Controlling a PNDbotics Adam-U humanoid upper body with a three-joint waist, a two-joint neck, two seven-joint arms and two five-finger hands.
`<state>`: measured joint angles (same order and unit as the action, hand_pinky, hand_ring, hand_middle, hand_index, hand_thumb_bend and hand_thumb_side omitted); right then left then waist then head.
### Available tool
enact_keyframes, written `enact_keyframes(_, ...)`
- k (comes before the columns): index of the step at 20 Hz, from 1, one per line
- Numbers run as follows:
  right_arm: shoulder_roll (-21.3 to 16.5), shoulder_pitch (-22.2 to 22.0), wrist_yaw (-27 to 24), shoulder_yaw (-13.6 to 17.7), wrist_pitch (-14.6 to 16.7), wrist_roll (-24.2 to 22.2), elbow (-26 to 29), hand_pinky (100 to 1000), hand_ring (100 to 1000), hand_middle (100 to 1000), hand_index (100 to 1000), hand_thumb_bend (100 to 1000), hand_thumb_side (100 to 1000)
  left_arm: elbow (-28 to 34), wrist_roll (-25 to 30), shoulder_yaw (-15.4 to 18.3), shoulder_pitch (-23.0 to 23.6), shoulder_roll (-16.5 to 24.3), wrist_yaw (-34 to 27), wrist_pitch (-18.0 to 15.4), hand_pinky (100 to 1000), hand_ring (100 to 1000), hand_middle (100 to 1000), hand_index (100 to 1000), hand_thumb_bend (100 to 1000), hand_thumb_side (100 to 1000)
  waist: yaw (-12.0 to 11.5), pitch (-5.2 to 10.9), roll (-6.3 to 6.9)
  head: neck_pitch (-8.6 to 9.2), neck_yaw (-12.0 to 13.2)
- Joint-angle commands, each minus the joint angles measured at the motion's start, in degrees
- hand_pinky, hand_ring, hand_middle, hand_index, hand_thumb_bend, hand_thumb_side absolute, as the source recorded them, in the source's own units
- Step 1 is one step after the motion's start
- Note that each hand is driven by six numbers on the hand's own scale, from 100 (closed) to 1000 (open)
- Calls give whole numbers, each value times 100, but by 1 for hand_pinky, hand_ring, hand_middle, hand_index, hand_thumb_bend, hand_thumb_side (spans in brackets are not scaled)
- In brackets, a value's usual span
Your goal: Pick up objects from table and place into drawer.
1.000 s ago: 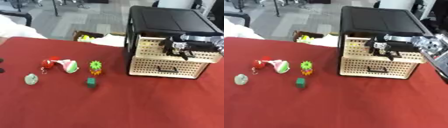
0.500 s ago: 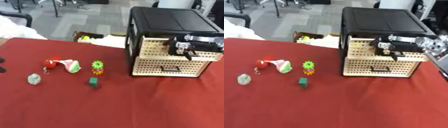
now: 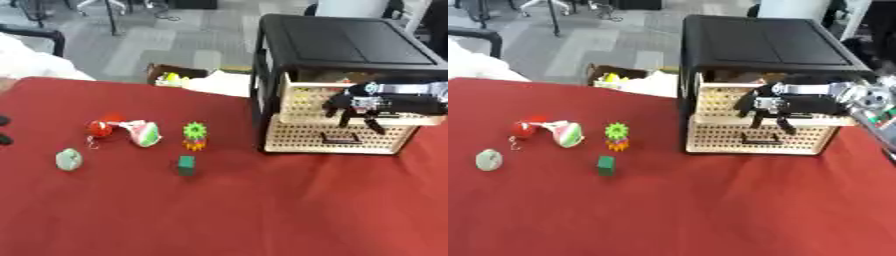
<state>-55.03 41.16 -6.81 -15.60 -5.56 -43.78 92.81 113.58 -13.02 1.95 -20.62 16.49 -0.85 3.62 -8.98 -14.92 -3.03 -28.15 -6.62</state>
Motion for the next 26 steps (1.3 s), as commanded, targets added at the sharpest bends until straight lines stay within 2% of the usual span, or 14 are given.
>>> enact_keyframes(1,-383,-42,-493,145,-175,-58,639,218,643,726,883,100,1000,101,15,35,-39,44,5,-17,452,565,566,831,100,978,13,136,8,-8,25)
enact_keyframes(5,-550,-222,-753,281,-354,74,1104,225,649,732,880,100,1000,101,13,32,-39,47,-4,-23,453,565,566,831,100,975,28,174,16,-8,40)
enact_keyframes(11,-730,-424,-669,341,-354,136,1397,253,655,715,819,100,1000,101,15,34,-24,48,-15,-32,452,565,566,831,100,971,35,218,40,-28,48)
enact_keyframes(13,-854,-537,-375,365,-280,164,1491,265,643,704,796,100,1000,101,15,36,-20,51,-14,-35,452,565,566,831,100,971,46,226,46,-47,54)
enact_keyframes(19,-1053,-984,1080,312,220,59,1329,334,658,726,794,100,1000,101,16,41,-15,39,-5,-36,451,565,566,830,100,971,51,206,63,-42,74)
enact_keyframes(22,-1046,-1084,1417,346,448,18,1137,344,663,731,799,100,1000,101,16,42,-18,33,-1,-37,451,565,566,830,100,973,60,190,69,-42,87)
enact_keyframes(26,-1015,-1129,1592,415,606,74,834,339,664,731,802,100,1000,101,11,48,-14,25,6,-31,450,565,566,830,100,974,72,169,77,-42,105)
